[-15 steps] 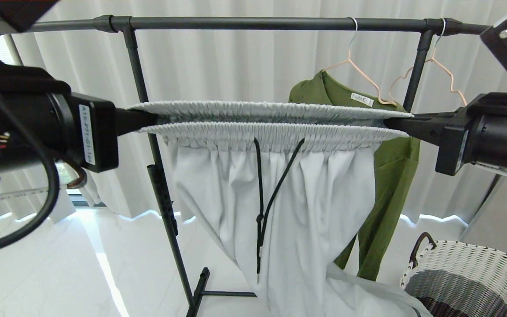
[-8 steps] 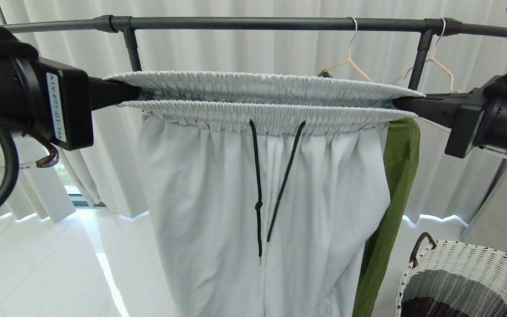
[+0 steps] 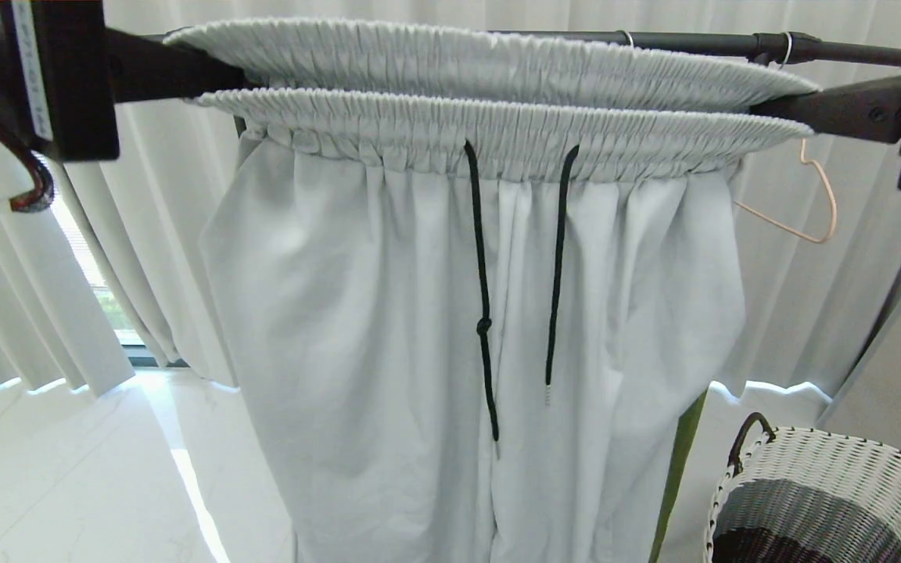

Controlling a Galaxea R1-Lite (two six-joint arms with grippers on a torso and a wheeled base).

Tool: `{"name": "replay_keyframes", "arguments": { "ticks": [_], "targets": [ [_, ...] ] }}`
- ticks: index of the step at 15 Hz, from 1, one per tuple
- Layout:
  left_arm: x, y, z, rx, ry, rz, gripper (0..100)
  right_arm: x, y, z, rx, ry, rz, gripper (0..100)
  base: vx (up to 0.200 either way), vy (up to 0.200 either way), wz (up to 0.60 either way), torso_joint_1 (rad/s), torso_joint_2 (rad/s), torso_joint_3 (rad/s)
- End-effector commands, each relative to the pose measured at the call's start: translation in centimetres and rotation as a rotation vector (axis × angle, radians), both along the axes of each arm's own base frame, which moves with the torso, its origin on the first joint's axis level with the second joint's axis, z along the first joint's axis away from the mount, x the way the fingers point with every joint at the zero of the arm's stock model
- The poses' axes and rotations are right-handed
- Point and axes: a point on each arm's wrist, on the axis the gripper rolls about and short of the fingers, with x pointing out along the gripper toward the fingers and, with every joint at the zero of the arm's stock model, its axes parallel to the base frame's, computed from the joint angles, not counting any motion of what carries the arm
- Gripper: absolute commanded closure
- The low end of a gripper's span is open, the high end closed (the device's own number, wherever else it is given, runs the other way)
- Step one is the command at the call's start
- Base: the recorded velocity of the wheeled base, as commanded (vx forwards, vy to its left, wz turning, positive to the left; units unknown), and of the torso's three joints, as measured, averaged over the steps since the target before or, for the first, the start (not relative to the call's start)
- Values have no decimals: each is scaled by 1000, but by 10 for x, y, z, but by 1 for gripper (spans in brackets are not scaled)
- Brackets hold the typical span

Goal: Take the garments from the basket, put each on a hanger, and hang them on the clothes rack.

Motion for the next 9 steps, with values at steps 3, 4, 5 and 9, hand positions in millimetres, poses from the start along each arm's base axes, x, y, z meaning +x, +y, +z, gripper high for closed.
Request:
{"name": "replay_keyframes", "arguments": {
  "ticks": [3, 4, 5, 9],
  "targets": [
    [-3, -13, 5, -20, 2, -115, 100, -16, -7, 35, -36, 70, 111, 100, 0, 0, 0, 0, 0, 0],
    [-10, -14, 6, -28, -2, -150, 100, -19, -9, 33, -52, 88, 121, 100, 0, 0, 0, 0, 0, 0],
    [-14, -16, 5, -38, 13, -167, 100, -21, -10, 32, -58, 97, 121, 100, 0, 0, 0, 0, 0, 0],
    [-6, -27, -3, -64, 76, -158, 100, -56, -27, 28, -98, 175, 238, 100, 0, 0, 0, 0, 0, 0]
  ]
}}
